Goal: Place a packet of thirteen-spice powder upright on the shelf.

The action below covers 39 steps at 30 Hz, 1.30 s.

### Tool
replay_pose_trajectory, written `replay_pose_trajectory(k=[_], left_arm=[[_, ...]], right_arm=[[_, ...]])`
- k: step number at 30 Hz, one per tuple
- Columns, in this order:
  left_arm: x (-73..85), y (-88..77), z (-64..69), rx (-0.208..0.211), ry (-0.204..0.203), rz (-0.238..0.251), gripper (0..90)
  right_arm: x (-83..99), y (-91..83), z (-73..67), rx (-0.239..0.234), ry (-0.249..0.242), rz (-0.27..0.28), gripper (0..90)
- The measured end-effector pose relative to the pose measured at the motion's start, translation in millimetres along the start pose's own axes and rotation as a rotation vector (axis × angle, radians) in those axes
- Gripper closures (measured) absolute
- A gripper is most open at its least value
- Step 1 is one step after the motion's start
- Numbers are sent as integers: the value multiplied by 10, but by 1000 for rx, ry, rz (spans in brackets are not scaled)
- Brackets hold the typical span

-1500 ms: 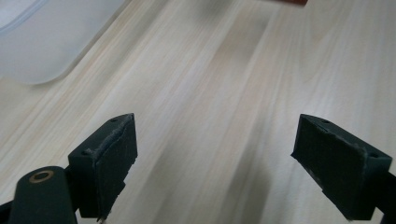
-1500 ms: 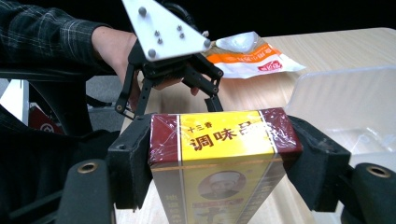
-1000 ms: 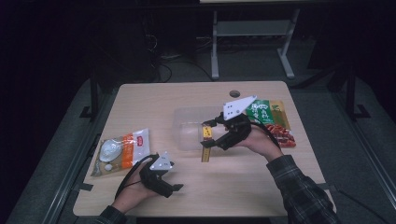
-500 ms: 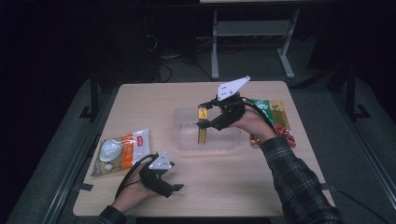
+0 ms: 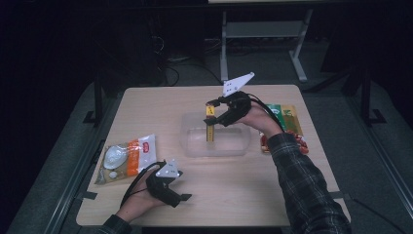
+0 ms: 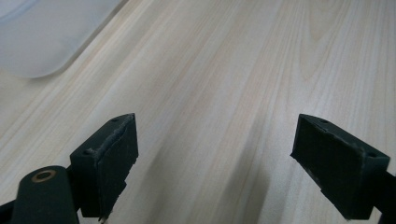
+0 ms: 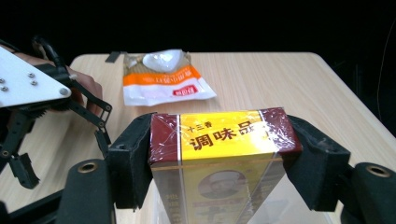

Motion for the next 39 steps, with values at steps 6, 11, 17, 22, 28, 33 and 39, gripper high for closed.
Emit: replay_pose_trajectory(k=[6, 11, 17, 22, 28, 33, 39], left_arm=[[-6, -3, 3, -1, -8, 8, 137], [-6, -7, 3, -1, -8, 10, 137], [-2, -7, 7, 1, -8, 6, 137], [-3, -6, 9, 2, -9, 6, 137], [-2, -6, 12, 4, -11, 4, 137], [-1, -5, 14, 6, -11, 5, 137], [-2, -3, 21, 8, -17, 9, 137]], right_arm=[[31, 57, 79, 8, 0, -17, 306], [56, 96, 108, 5, -1, -26, 305], [56, 93, 101, -8, 11, -18, 305], [73, 75, 101, -10, 12, -31, 305], [107, 109, 126, -7, 0, -43, 305], [135, 166, 134, -10, 3, -53, 304], [248, 235, 172, 4, 19, -63, 303]])
Point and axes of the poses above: each handheld gripper's, and its own axes: y roughly forward along the jaws, x roughly out of its underside, z roughly to its right, the point moved 7 cm from there along y, roughly forward along the jaws, and after that the axes turned 4 degrees about y, right-handed, at the moved point
